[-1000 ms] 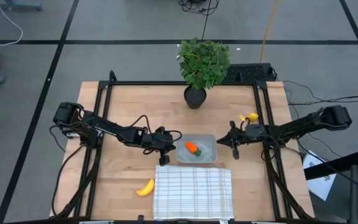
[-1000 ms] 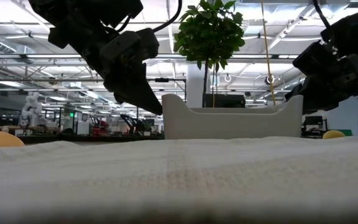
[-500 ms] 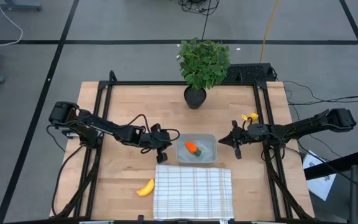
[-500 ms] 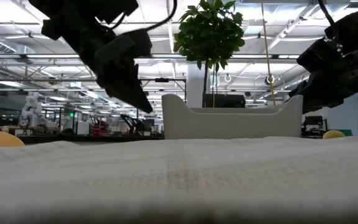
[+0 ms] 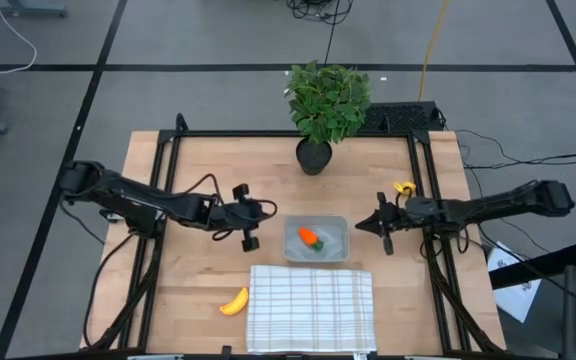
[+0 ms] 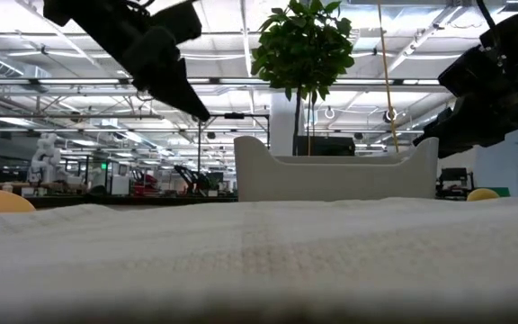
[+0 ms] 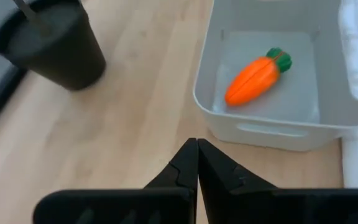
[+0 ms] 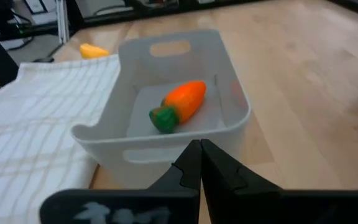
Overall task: Pick and placing Produce into tupperware
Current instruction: Put the lemon into the bin
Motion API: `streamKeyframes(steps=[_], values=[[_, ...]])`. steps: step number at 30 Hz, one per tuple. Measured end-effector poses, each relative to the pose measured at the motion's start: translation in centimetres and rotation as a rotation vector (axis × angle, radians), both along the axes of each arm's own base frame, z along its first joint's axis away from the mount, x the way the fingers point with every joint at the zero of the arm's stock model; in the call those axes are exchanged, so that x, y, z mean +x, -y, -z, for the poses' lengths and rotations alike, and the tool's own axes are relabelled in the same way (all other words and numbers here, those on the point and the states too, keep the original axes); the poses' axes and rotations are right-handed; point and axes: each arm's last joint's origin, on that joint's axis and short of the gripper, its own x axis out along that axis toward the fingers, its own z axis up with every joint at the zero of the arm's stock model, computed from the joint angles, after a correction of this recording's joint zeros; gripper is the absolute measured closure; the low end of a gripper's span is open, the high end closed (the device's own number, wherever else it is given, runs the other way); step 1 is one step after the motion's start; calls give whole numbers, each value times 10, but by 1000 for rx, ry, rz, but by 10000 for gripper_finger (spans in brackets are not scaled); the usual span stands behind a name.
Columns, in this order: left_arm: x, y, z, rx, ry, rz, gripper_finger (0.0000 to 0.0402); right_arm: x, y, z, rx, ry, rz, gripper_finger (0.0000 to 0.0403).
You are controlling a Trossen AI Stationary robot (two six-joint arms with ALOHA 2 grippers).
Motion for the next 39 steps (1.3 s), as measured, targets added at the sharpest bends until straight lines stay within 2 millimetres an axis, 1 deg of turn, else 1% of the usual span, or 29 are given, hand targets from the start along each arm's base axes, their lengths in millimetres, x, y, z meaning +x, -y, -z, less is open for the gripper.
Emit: streamKeyframes(steps=[5, 10, 16, 21, 25, 27, 35, 37, 39], values=[[-9, -1, -18, 33, 55, 29, 392, -4, 0, -5, 6, 39, -16, 403], [-25, -4, -42, 58, 122, 53, 392, -9, 0, -12, 3, 100, -18, 403], [-43, -6, -62, 84, 181, 74, 392, -14, 0, -17, 10, 144, -17, 403], [-50, -9, -68, 122, 188, 93, 392, -17, 0, -22, -13, 197, -23, 403], [-59, -15, -72, 123, 177, 73, 392, -19, 0, -25, -40, 233, -28, 403], [-67, -18, -74, 112, 164, 56, 392, -19, 0, -29, -60, 277, -31, 403], [-92, -23, -95, 84, 287, 2, 392, -20, -1, -39, -77, 381, -83, 403], [-97, -24, -98, 90, 309, -12, 392, -20, -1, -38, -75, 376, -83, 403], [-102, -25, -97, 98, 327, -17, 392, -20, -1, -38, -75, 377, -83, 403]])
